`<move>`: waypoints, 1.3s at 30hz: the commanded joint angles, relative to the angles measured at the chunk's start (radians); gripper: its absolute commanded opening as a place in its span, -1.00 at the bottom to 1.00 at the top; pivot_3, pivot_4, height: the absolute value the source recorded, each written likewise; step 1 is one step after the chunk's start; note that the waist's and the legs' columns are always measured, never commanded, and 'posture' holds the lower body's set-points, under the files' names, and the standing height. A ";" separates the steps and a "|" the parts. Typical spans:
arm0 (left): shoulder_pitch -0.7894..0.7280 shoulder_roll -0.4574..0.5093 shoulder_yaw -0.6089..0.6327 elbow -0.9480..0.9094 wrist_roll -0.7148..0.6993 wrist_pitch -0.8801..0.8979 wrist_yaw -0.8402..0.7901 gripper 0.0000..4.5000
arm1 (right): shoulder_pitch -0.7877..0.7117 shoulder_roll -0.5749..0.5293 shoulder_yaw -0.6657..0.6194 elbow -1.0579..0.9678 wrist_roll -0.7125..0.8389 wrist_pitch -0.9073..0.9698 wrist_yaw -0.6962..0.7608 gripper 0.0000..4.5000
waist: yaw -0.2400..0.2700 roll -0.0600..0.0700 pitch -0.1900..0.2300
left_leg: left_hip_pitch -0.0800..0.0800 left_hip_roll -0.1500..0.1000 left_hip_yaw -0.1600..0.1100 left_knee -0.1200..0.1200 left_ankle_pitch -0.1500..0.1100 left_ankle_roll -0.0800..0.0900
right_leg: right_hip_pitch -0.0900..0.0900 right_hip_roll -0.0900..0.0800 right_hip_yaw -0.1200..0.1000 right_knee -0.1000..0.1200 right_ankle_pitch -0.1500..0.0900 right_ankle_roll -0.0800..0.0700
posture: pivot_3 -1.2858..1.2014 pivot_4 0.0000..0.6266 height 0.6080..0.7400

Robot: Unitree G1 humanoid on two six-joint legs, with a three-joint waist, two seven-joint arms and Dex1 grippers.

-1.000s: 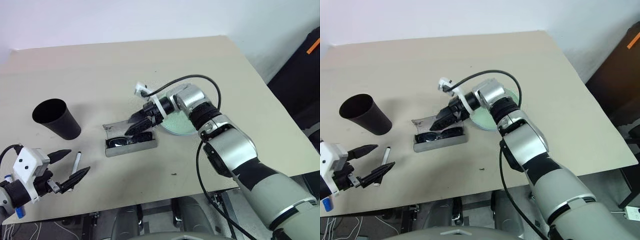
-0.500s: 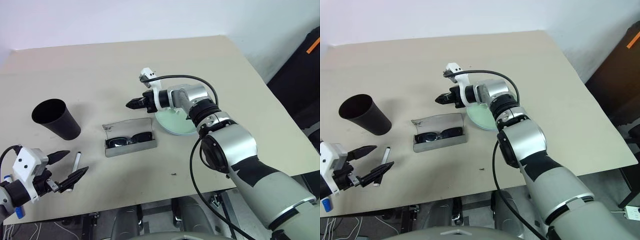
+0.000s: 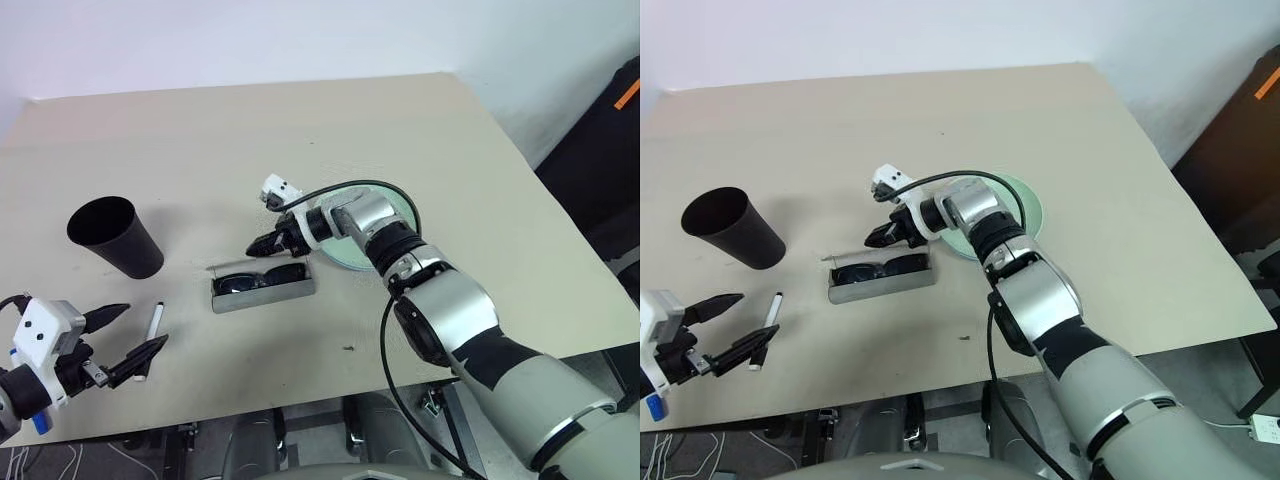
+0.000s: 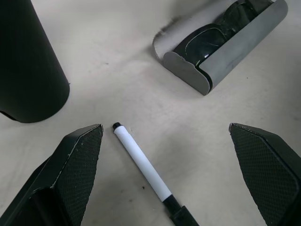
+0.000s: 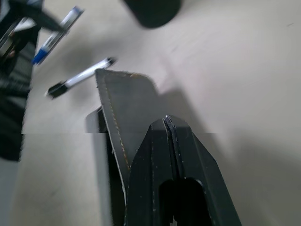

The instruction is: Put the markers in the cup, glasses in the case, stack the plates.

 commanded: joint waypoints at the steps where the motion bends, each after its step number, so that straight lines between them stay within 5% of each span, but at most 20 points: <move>1: 0.011 0.000 0.044 -0.014 0.002 -0.019 -0.002 1.00 | 0.050 -0.018 0.036 -0.171 0.021 0.087 0.039 -0.99 | 0.000 0.000 0.000 | 0.000 0.000 0.000 0.000 0.000 0.000 | 0.000 0.000 0.000 0.000 0.000 0.000 | 0.03 -0.52 0.92; 5: 0.019 -0.003 0.049 -0.017 0.003 -0.019 0.000 1.00 | 0.133 -0.047 0.085 -0.328 0.037 0.153 0.061 -0.99 | 0.001 0.000 0.000 | 0.000 0.000 0.000 0.000 0.000 0.000 | -0.001 0.000 0.000 0.000 0.000 0.000 | 0.03 -0.52 0.92; 17: 0.098 -0.086 0.228 -0.109 -0.163 0.057 0.045 1.00 | 0.178 -0.072 0.055 -0.389 0.098 0.027 0.043 -0.99 | 0.000 0.000 0.000 | 0.000 0.001 0.000 0.000 0.000 0.000 | -0.001 -0.001 0.000 -0.001 0.000 -0.001 | 0.03 -0.52 0.92; 28: 0.331 -0.149 0.539 -0.236 -0.427 0.351 0.309 1.00 | 0.215 -0.078 0.055 -0.405 0.121 -0.102 0.038 -0.99 | -0.001 0.000 0.000 | 0.001 0.001 -0.001 0.001 0.000 0.000 | -0.002 0.000 0.000 -0.002 0.000 -0.002 | 0.03 -0.52 0.92; 39: 0.362 -0.186 0.497 -0.234 -0.399 0.415 0.572 1.00 | 0.241 -0.064 0.076 -0.425 0.108 -0.252 0.016 -0.99 | -0.001 0.000 0.000 | 0.000 0.001 -0.001 0.000 0.000 -0.001 | -0.004 -0.001 0.000 -0.004 0.000 -0.002 | 0.03 -0.52 0.92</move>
